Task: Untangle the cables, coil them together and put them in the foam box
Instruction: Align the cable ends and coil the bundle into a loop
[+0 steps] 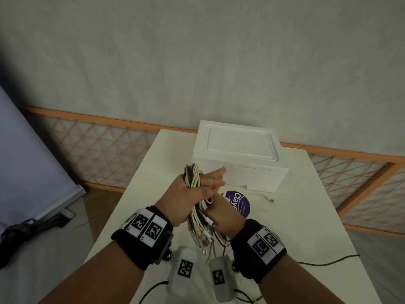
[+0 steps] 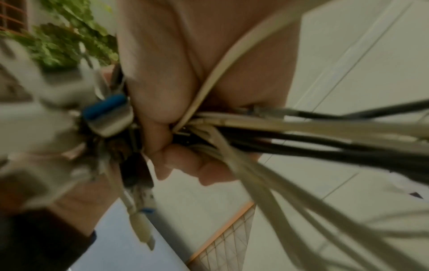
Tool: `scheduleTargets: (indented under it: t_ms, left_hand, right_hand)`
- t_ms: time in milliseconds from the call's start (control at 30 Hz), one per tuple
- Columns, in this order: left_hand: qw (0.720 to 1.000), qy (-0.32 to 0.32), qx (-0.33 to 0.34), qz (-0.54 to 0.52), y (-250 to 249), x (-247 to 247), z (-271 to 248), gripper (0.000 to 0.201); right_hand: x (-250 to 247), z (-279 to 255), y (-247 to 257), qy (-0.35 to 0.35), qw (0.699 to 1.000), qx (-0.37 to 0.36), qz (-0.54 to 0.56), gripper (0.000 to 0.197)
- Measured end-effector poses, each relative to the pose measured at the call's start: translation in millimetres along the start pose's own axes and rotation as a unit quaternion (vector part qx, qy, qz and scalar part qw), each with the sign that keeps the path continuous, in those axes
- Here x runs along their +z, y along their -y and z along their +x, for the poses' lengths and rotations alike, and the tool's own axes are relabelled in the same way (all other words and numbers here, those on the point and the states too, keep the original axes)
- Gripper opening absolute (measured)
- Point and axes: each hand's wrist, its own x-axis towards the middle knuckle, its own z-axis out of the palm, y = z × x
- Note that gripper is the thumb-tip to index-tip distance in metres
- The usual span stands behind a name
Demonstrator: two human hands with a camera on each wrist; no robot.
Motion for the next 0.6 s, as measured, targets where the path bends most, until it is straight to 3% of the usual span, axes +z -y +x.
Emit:
scheduleTargets:
  t_ms: [67, 133, 333, 467, 600]
  left_hand:
    - [1.0, 0.004, -0.005, 0.021, 1.5, -0.8, -1.7, 0.029]
    - [0.999, 0.022, -0.019, 0.043, 0.6, 1.1, -1.0, 0.029]
    - [0.983, 0.084, -0.032, 0.16, -4.8, 2.8, 2.3, 0.041]
    - [0.96, 0.029, -0.012, 0.277, 2.7, 10.0, 0.5, 0.037]
    - [0.94, -0.033, -0.024, 0.339, 13.7, 9.9, 0.5, 0.043]
  right_hand:
    - [-12.4, -1.6, -7.2, 0.013, 0.994, -0.094, -0.044, 0.025]
    - [-11.1, -1.0, -4.7, 0.04, 0.988, -0.136, -0.068, 0.019]
    - [-15.4, -1.4, -8.1, 0.049, 0.986, -0.123, -0.096, 0.02]
    - [-11.9, -0.7, -16.2, -0.024, 0.992, -0.108, -0.053, 0.033]
    - [-1.8, 3.6, -19.6, -0.006, 0.966, -0.151, -0.209, 0.04]
